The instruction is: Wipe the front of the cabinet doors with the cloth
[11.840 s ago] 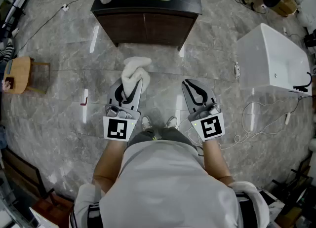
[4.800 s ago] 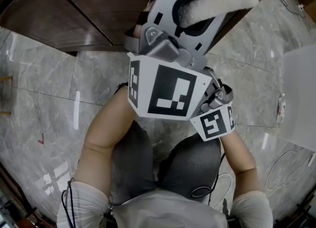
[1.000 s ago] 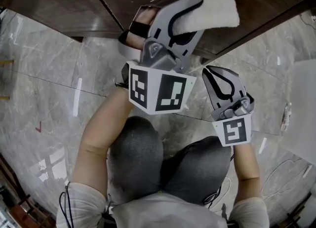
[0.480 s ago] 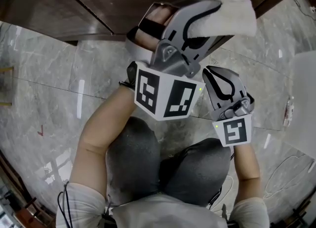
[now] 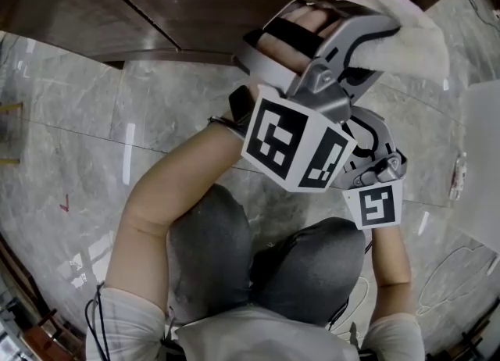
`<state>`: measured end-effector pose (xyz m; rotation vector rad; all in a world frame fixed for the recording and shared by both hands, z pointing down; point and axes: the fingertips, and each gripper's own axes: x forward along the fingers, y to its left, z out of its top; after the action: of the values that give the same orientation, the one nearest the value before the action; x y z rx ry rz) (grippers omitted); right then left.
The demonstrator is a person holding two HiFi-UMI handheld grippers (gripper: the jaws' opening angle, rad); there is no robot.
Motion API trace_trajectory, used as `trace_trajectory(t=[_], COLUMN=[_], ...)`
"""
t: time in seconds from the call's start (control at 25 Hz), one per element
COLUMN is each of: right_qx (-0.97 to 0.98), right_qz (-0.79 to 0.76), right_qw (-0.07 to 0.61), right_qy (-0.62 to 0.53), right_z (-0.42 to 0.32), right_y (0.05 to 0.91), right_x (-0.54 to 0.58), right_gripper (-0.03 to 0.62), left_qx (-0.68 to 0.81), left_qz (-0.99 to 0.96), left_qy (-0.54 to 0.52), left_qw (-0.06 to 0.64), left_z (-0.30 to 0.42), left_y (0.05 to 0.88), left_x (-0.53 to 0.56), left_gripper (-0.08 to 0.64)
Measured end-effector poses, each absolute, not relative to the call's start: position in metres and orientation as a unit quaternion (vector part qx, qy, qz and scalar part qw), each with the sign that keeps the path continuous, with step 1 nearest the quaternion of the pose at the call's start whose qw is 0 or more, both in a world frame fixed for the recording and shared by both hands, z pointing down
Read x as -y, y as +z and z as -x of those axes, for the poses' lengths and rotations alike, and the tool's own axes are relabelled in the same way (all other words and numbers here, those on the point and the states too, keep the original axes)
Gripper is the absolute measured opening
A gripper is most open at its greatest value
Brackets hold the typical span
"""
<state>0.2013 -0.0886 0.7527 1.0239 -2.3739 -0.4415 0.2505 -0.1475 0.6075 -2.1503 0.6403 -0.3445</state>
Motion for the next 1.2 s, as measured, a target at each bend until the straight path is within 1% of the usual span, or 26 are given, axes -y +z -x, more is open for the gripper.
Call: trace_trajectory(t=[0.16, 0.28, 0.4, 0.64, 0.84, 0.96, 1.04, 1.2], right_qx=[0.876, 0.876, 0.877, 0.883, 0.882, 0.88, 0.878, 0.871], right_qz=[-0.373, -0.364, -0.353, -0.332, -0.326, -0.327, -0.325, -0.322], right_qw=[0.257, 0.263, 0.272, 0.271, 0.28, 0.289, 0.297, 0.318], right_qy=[-0.168, -0.175, -0.18, -0.193, -0.194, -0.188, -0.187, -0.19], right_z=[-0.188, -0.173, -0.149, -0.092, -0.066, -0.059, -0.058, -0.064], right_y=[0.748, 0.747, 0.748, 0.747, 0.752, 0.757, 0.76, 0.766], right_x=[0.086, 0.088, 0.095, 0.108, 0.116, 0.121, 0.125, 0.129], right_gripper=[0.051, 0.051, 0.051, 0.051, 0.051, 0.051, 0.051, 0.051], left_qx=[-0.255, -0.272, -0.311, -0.446, -0.516, -0.54, -0.551, -0.538], left_qz=[0.858, 0.857, 0.854, 0.833, 0.794, 0.786, 0.784, 0.795], left_qy=[-0.12, -0.127, -0.146, -0.152, -0.163, -0.165, -0.167, -0.17], left_qw=[0.429, 0.419, 0.39, 0.29, 0.278, 0.252, 0.235, 0.223], left_z=[-0.235, -0.196, -0.135, 0.016, 0.112, 0.144, 0.153, 0.134], left_y=[0.596, 0.602, 0.617, 0.645, 0.659, 0.675, 0.686, 0.708], left_x=[0.13, 0.13, 0.144, 0.183, 0.198, 0.206, 0.214, 0.229], left_gripper=[0.107, 0.107, 0.107, 0.106, 0.106, 0.106, 0.106, 0.106])
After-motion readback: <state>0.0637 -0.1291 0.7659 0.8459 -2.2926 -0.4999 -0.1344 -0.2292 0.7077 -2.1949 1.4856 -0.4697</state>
